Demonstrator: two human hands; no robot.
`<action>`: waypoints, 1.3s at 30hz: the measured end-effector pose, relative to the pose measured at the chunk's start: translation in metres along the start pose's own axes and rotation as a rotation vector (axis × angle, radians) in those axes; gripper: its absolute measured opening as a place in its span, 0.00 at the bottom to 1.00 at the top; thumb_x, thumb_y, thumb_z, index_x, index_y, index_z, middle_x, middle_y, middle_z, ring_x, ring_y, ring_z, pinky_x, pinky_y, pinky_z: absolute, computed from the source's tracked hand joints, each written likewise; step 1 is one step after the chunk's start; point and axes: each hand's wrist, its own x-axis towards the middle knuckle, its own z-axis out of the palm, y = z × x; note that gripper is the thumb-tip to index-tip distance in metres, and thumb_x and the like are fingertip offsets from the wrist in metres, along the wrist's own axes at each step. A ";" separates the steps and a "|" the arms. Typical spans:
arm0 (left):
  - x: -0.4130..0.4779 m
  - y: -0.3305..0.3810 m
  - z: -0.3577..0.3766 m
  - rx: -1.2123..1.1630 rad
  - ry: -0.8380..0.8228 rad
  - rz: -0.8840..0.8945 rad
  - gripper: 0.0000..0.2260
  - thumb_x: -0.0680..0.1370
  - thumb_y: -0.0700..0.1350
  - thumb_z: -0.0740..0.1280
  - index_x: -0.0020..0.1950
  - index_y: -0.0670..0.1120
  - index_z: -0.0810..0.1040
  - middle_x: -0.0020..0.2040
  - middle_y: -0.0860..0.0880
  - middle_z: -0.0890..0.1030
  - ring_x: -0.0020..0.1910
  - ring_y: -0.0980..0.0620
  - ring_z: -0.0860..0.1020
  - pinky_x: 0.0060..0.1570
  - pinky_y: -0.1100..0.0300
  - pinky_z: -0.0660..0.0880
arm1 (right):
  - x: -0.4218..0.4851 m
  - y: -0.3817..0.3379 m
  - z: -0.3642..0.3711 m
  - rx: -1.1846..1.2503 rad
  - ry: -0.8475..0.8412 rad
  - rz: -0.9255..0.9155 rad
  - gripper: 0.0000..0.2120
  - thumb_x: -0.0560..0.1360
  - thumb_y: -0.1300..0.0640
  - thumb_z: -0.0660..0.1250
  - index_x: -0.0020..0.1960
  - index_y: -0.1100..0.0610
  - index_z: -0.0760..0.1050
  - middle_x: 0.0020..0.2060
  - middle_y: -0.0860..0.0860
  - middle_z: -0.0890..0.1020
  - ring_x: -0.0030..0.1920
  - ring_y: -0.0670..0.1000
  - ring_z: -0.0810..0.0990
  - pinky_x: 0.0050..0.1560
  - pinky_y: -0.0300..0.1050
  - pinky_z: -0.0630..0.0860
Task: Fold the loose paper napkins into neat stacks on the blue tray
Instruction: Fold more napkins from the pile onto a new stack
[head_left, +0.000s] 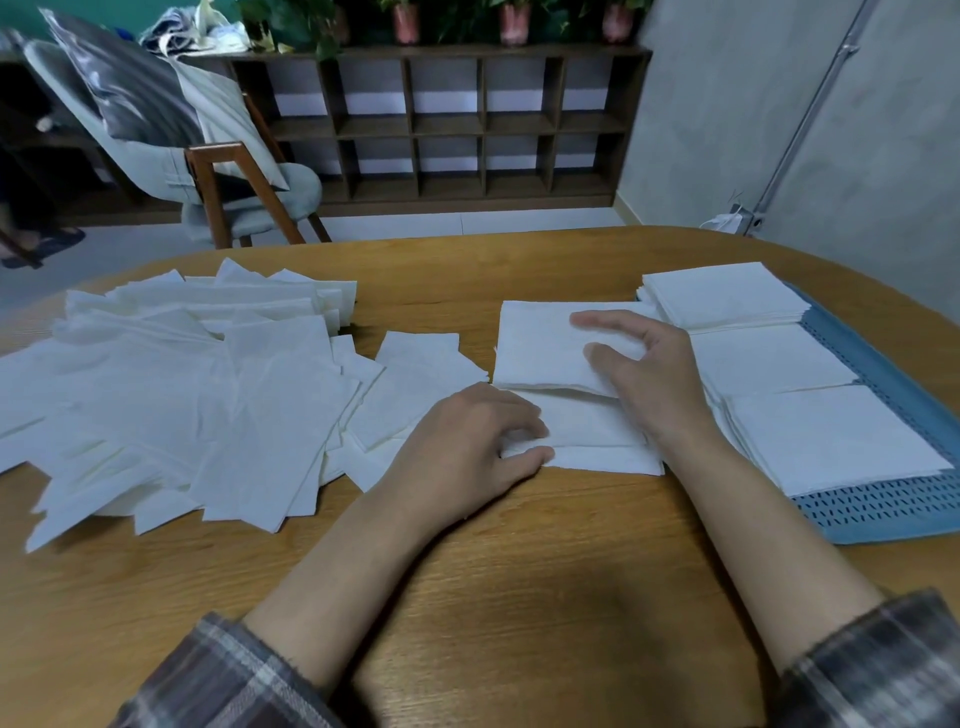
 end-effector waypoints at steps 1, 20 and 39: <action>-0.001 0.002 0.000 0.003 0.014 0.011 0.07 0.80 0.53 0.73 0.53 0.52 0.88 0.55 0.57 0.86 0.59 0.57 0.80 0.58 0.55 0.78 | 0.000 0.000 0.000 0.000 -0.001 -0.003 0.17 0.78 0.66 0.69 0.56 0.45 0.87 0.53 0.31 0.85 0.60 0.31 0.78 0.60 0.23 0.70; 0.003 0.007 -0.030 -0.482 0.490 -0.258 0.05 0.84 0.45 0.70 0.55 0.51 0.87 0.51 0.62 0.86 0.54 0.60 0.83 0.49 0.67 0.75 | -0.008 -0.010 0.002 0.413 -0.301 0.172 0.16 0.73 0.39 0.76 0.49 0.52 0.88 0.51 0.54 0.89 0.53 0.54 0.87 0.56 0.52 0.79; 0.003 0.003 -0.028 -0.555 0.400 -0.275 0.06 0.81 0.40 0.73 0.53 0.49 0.89 0.39 0.64 0.84 0.32 0.62 0.73 0.35 0.73 0.66 | -0.011 -0.015 0.004 0.433 -0.294 0.180 0.17 0.77 0.64 0.73 0.64 0.52 0.82 0.57 0.51 0.88 0.58 0.52 0.86 0.58 0.47 0.81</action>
